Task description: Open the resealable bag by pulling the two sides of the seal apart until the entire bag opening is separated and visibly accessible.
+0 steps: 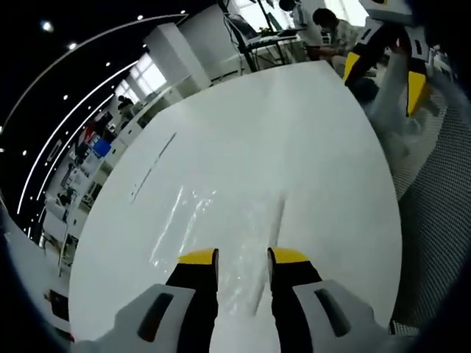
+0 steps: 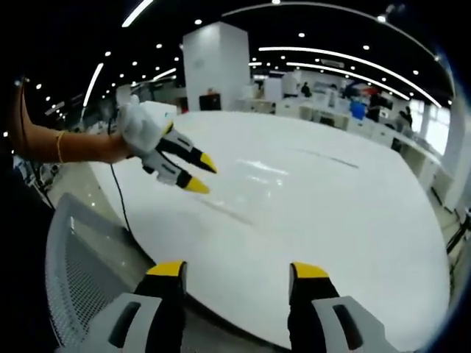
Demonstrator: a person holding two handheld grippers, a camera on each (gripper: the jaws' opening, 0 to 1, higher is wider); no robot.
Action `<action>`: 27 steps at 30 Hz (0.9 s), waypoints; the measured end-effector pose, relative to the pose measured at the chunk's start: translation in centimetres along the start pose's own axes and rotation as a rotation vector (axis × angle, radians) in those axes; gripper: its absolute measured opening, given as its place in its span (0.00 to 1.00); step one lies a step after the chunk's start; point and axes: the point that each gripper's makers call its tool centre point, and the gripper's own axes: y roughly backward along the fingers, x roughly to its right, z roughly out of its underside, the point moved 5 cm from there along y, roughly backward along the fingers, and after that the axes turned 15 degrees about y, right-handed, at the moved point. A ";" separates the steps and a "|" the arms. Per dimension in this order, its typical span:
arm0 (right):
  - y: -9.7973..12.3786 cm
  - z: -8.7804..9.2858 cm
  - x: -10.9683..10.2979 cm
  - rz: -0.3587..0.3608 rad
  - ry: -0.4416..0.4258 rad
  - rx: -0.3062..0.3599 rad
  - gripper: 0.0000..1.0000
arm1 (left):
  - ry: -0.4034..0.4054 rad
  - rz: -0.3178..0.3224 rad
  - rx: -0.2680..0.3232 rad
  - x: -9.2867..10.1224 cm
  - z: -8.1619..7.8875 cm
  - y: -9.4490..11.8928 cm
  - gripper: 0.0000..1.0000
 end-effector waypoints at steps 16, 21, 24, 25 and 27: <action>-0.3 0.3 -0.2 -0.006 0.003 0.005 0.59 | 0.163 -0.039 0.178 0.4 -0.5 4.9 0.50; -0.1 0.2 0.5 0.038 -0.003 0.019 0.63 | 0.281 -0.053 0.243 0.3 0.1 6.5 0.60; 0.0 0.0 0.9 0.065 -0.010 0.042 0.73 | 0.350 -0.048 0.292 0.4 0.3 7.4 0.74; 0.1 -0.2 1.0 0.069 -0.018 0.060 0.74 | 0.376 -0.044 0.309 0.5 0.4 7.9 0.79; 0.2 -0.5 1.1 0.076 -0.031 0.099 0.77 | 0.432 -0.043 0.355 0.7 0.4 8.8 0.85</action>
